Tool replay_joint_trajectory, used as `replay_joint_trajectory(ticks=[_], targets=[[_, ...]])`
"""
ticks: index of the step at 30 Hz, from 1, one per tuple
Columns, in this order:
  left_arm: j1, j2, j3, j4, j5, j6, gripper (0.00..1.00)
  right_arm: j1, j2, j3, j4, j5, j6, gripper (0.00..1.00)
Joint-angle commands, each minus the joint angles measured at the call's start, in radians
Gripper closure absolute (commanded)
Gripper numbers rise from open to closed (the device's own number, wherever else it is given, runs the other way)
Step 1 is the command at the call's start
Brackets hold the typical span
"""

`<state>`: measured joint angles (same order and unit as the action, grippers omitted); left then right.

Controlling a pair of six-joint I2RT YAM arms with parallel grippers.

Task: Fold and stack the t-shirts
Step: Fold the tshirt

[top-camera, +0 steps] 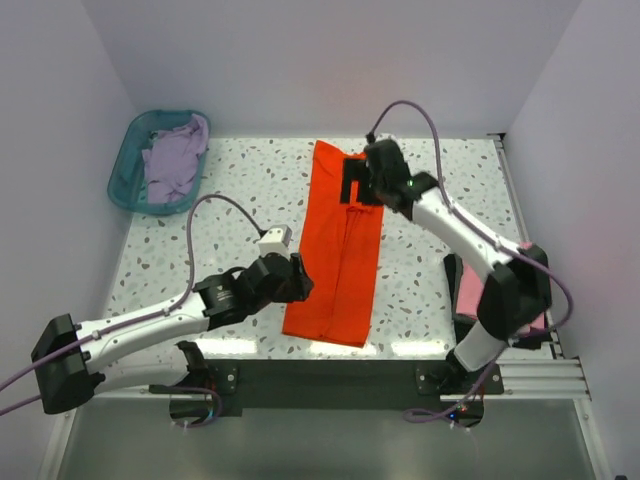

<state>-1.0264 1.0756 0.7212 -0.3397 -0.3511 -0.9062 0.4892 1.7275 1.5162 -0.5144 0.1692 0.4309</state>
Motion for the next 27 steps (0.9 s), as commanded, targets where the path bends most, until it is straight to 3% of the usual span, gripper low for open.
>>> replay_joint_trajectory(ticks=[1,4,7,10,20,27], targets=[[0.015,-0.052,-0.095,-0.084,0.026,-0.033,0.48,0.193,-0.176,-0.317,0.042,0.001,0.21,0.08],[0.017,-0.083,-0.134,-0.087,0.063,-0.028,0.48,0.287,-0.363,-0.496,0.01,0.019,0.29,0.11],[0.017,-0.111,-0.206,-0.046,0.118,-0.034,0.48,0.302,-0.535,-0.774,-0.015,-0.037,0.383,0.22],[0.017,-0.115,-0.282,-0.036,0.155,-0.06,0.48,0.307,-0.647,-0.91,-0.055,-0.123,0.445,0.27],[0.015,-0.098,-0.394,0.065,0.208,-0.108,0.49,0.31,-0.801,-1.103,0.039,-0.209,0.633,0.32],[0.015,-0.102,-0.401,0.059,0.192,-0.126,0.5,0.337,-0.807,-1.208,0.146,-0.269,0.755,0.37]])
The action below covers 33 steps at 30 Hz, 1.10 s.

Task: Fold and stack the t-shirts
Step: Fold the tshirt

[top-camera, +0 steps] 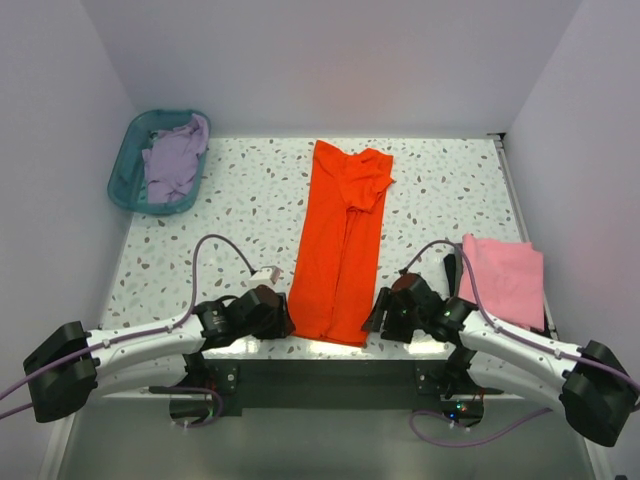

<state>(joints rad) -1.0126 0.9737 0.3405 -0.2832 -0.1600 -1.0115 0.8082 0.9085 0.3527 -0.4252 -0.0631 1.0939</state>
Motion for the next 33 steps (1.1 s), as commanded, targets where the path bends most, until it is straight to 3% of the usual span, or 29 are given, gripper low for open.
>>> replay_joint_trajectory(ticks=[1,17,19,22,23,26,27,29,33], targets=[[0.002,0.0,-0.018,-0.001,-0.004,-0.021,0.5,0.022,0.016,-0.05,0.074,-0.047,0.101,0.37],[0.0,0.022,-0.06,0.001,0.034,-0.032,0.6,0.08,0.119,-0.121,0.149,-0.075,0.178,0.5],[0.0,0.023,-0.069,0.004,0.036,-0.033,0.61,0.082,0.127,-0.141,0.17,-0.075,0.178,0.55],[-0.001,0.033,-0.083,0.015,0.043,-0.03,0.69,0.082,0.138,-0.155,0.177,-0.076,0.166,0.69],[-0.003,0.04,-0.083,0.013,0.046,-0.03,0.72,0.082,0.139,-0.155,0.172,-0.075,0.159,0.78],[-0.02,0.034,-0.1,0.009,0.051,-0.047,0.88,0.082,0.129,-0.159,0.135,-0.076,0.118,0.91],[-0.03,0.03,-0.11,0.007,0.051,-0.068,0.94,0.08,0.109,-0.158,0.114,-0.073,0.103,1.0],[-0.058,0.004,-0.123,-0.011,0.053,-0.093,1.0,0.082,0.07,-0.161,0.036,-0.067,0.061,1.0],[-0.141,-0.052,-0.146,-0.045,0.051,-0.209,1.0,0.083,-0.057,-0.169,-0.102,-0.087,-0.003,1.0]])
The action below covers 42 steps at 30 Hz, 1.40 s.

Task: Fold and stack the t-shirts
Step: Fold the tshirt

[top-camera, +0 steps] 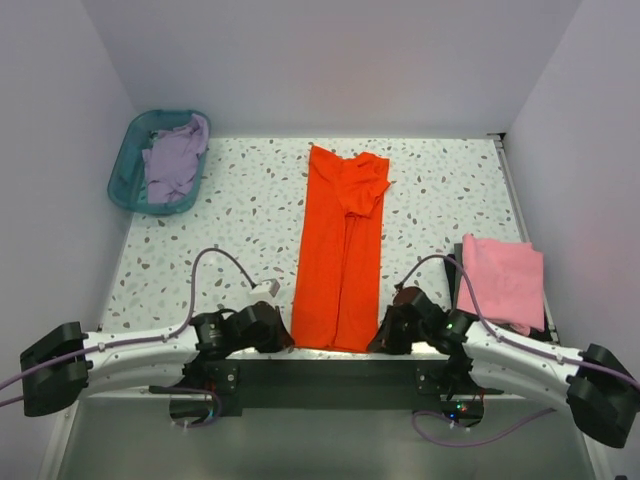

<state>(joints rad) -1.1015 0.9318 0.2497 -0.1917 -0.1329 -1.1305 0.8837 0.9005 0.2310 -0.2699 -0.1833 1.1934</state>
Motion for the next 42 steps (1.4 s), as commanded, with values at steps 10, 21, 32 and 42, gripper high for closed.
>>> replay_joint_trajectory(ticks=[10,21,32,42], targets=[[-0.175,-0.004,0.14,-0.265,-0.19,-0.112,1.0,0.011,-0.224,0.166,-0.523,0.241,-0.251,1.0],[0.075,0.117,0.344,-0.149,-0.205,0.098,1.0,0.006,-0.014,0.438,-0.431,0.424,-0.295,1.0],[0.241,0.349,0.5,0.02,-0.192,0.184,1.0,-0.15,0.265,0.542,-0.171,0.522,-0.391,1.0],[0.359,0.547,0.612,0.124,-0.143,0.207,1.0,-0.265,0.51,0.652,0.004,0.443,-0.469,1.0]])
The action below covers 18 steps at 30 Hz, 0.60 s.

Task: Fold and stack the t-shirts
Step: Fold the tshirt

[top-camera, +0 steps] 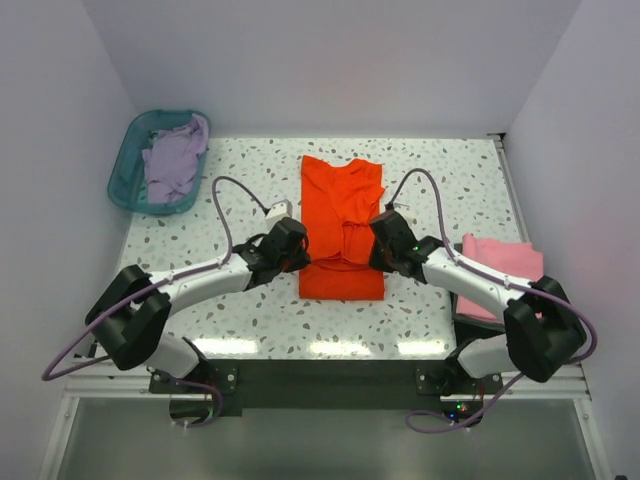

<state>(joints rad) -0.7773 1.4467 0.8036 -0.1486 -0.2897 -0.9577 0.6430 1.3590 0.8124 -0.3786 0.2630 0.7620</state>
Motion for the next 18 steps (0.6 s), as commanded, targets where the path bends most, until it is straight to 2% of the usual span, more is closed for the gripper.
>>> replay_joint_trajectory(ticks=[1,18], targets=[[0.044,0.058,0.069,0.081,0.018,0.036,1.0,-0.034,0.067,0.08,0.128,-0.011,-0.039,1.0],[0.176,0.25,0.258,0.113,0.136,0.082,1.0,-0.206,0.264,0.215,0.194,-0.148,-0.038,1.0]])
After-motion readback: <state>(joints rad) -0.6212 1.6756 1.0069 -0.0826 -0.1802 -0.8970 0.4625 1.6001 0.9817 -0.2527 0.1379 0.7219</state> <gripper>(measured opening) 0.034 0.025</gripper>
